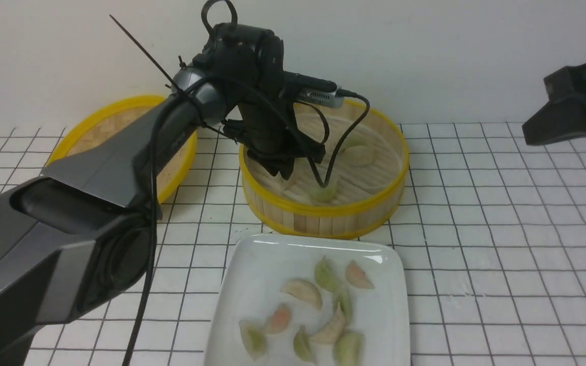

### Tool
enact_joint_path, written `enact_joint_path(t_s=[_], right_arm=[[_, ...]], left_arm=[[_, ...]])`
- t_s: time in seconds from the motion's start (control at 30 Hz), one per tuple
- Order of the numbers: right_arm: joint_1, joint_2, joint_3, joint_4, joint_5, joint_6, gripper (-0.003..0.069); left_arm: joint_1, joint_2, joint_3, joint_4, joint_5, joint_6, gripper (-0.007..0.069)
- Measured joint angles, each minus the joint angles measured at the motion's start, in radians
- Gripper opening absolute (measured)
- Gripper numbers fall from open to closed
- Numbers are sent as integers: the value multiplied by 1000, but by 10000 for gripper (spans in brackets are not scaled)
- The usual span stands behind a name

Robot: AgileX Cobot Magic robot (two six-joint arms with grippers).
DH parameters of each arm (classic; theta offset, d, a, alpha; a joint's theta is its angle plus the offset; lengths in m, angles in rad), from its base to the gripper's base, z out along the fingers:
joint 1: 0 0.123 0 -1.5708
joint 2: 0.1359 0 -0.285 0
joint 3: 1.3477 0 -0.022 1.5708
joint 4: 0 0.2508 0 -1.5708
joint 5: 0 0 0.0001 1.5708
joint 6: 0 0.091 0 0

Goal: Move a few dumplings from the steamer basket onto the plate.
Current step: Use the left arm to grab a dumpling from the steamer

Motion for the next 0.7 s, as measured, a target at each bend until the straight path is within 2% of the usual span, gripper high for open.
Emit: enact_joint_path(t_s=[0.03, 0.07, 0.1, 0.13, 0.17, 0.2, 0.27, 0.33, 0.37, 0.4, 0.43, 0.47, 0.5, 0.7], right_arm=[[0, 0, 0, 0, 0, 0, -10], [0, 0, 0, 0, 0, 0, -10], [0, 0, 0, 0, 0, 1, -10], [0, 0, 0, 0, 0, 1, -10], [0, 0, 0, 0, 0, 1, -10], [0, 0, 0, 0, 0, 1, -10], [0, 0, 0, 0, 0, 1, -10], [0, 0, 0, 0, 0, 1, -10], [0, 0, 0, 0, 0, 1, -10], [0, 0, 0, 0, 0, 1, -10], [0, 0, 0, 0, 0, 1, -10], [0, 0, 0, 0, 0, 1, -10], [0, 0, 0, 0, 0, 1, -10], [0, 0, 0, 0, 0, 1, -10]], left_arm=[[0, 5, 0, 1, -5, 0, 258], [0, 8, 0, 2, -8, 0, 267], [0, 16, 0, 5, -23, -1, 335], [0, 21, 0, 8, -31, -1, 370], [0, 22, 0, 8, -34, -2, 376], [0, 35, 0, 9, -51, -8, 414], [0, 44, 0, 9, -60, -14, 425], [0, 49, -5, 8, -74, -18, 414], [0, 53, -6, 6, -77, -19, 357], [0, 53, -7, 6, -77, -19, 347], [0, 53, -8, 2, -71, -19, 251], [0, 53, -8, 2, -69, -19, 251], [0, 49, -14, 3, -46, -19, 189], [0, -3, -74, -12, 15, 0, 194]])
